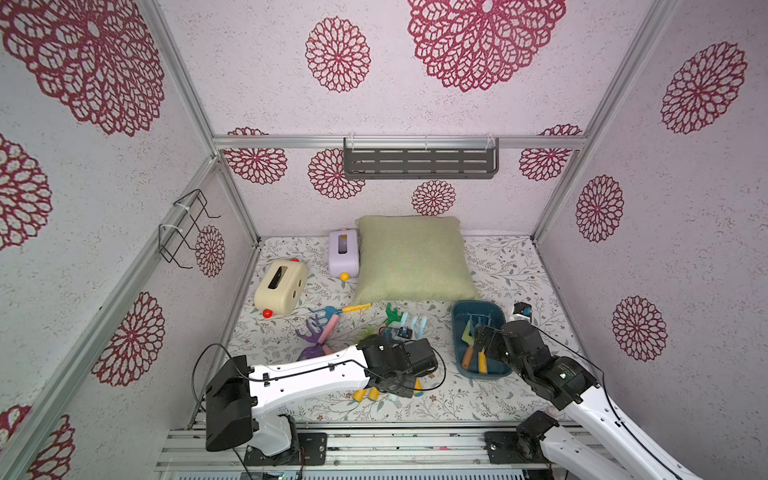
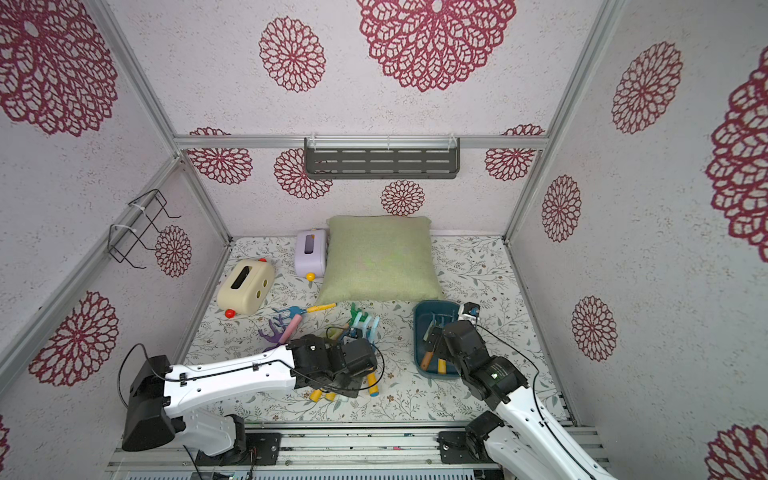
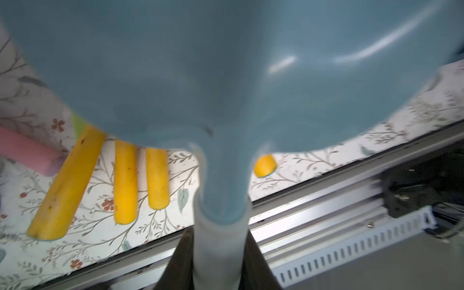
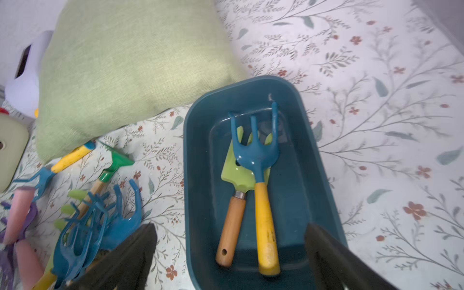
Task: Put the rake into the storage box
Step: Place the rake in the storage box.
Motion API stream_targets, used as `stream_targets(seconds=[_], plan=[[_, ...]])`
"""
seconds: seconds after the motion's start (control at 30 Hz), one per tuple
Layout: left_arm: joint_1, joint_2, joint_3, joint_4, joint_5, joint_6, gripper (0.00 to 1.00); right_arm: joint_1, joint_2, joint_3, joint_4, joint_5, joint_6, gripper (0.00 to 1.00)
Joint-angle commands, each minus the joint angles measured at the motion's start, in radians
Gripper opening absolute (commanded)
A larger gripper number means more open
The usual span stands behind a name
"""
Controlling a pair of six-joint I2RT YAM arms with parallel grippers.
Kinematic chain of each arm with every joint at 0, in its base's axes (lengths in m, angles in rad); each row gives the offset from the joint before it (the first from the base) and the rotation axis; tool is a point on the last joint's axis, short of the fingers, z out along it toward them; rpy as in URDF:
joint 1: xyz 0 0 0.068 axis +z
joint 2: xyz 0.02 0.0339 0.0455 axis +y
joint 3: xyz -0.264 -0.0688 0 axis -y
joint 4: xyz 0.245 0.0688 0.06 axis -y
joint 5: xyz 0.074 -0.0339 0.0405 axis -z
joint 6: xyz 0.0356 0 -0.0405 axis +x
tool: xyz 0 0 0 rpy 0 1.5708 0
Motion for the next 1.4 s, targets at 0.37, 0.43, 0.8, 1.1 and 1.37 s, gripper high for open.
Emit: stream_targets(seconds=[0.37,0.43,0.8,1.1,1.37], plan=[[0.138,0.52,0.531,0.355,0.361,0.065,0.1,-0.009,-0.08,0.113,-0.187,0.287,0.151,0.99],[0.151,0.576,0.581,0.378,0.393,0.037,0.1,-0.009,-0.091,0.114,-0.195,0.294,0.153,0.99],[0.167,0.713,0.658,0.439,0.449,-0.056,0.14,-0.01,-0.121,0.11,-0.21,0.287,0.152,0.99],[0.143,0.679,0.664,0.41,0.432,-0.045,0.58,-0.01,-0.121,0.103,-0.205,0.261,0.146,0.99],[0.158,0.537,0.62,0.336,0.314,0.02,0.88,-0.01,-0.092,0.107,-0.141,0.165,0.057,0.99]])
